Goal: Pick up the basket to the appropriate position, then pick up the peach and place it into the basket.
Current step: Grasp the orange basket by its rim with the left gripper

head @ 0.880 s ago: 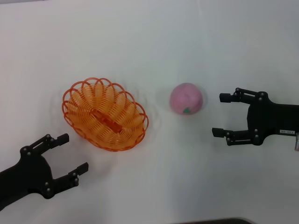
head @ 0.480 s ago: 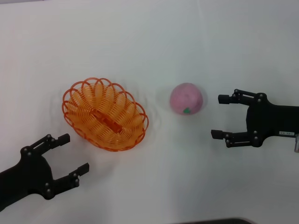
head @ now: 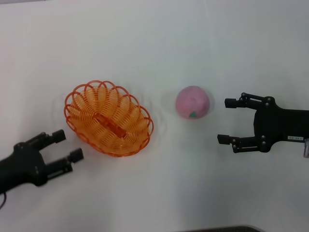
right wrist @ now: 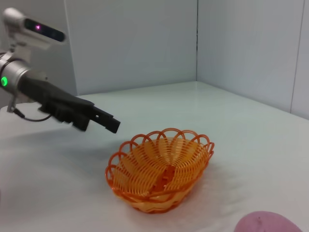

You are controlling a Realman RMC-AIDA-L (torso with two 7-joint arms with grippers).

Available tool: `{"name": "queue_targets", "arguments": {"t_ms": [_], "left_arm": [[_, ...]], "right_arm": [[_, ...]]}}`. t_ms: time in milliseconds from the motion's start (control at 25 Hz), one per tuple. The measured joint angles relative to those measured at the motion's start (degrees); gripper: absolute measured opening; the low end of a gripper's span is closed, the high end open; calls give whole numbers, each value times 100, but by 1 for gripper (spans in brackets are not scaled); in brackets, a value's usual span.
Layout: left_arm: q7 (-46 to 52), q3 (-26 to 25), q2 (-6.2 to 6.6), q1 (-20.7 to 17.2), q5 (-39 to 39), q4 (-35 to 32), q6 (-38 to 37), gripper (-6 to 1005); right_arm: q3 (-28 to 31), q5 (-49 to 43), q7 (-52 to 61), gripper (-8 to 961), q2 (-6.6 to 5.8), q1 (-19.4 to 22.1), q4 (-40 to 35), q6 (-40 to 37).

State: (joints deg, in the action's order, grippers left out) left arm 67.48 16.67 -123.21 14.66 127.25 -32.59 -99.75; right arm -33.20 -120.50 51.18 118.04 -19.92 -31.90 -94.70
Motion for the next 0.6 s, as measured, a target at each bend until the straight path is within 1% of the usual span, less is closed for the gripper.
{"name": "queue_targets", "arguments": {"t_ms": [80, 200, 280, 440, 600], "left_arm": [[629, 13, 68, 87, 14, -91, -20, 824], [1283, 6, 155, 178, 25, -115, -62, 823], [1891, -2, 210, 259, 19, -129, 19, 823], [2921, 3, 278, 425, 39, -183, 209, 816], [3641, -8, 322, 507, 10, -314, 298, 803]], "right_arm": [[14, 0, 1, 935, 0, -1, 0, -11], [29, 0, 7, 935, 0, -2, 0, -13], [35, 0, 11, 935, 0, -3, 0, -14], [45, 0, 12, 934, 0, 2, 0, -14], [50, 0, 24, 934, -6, 4, 0, -14]]}}
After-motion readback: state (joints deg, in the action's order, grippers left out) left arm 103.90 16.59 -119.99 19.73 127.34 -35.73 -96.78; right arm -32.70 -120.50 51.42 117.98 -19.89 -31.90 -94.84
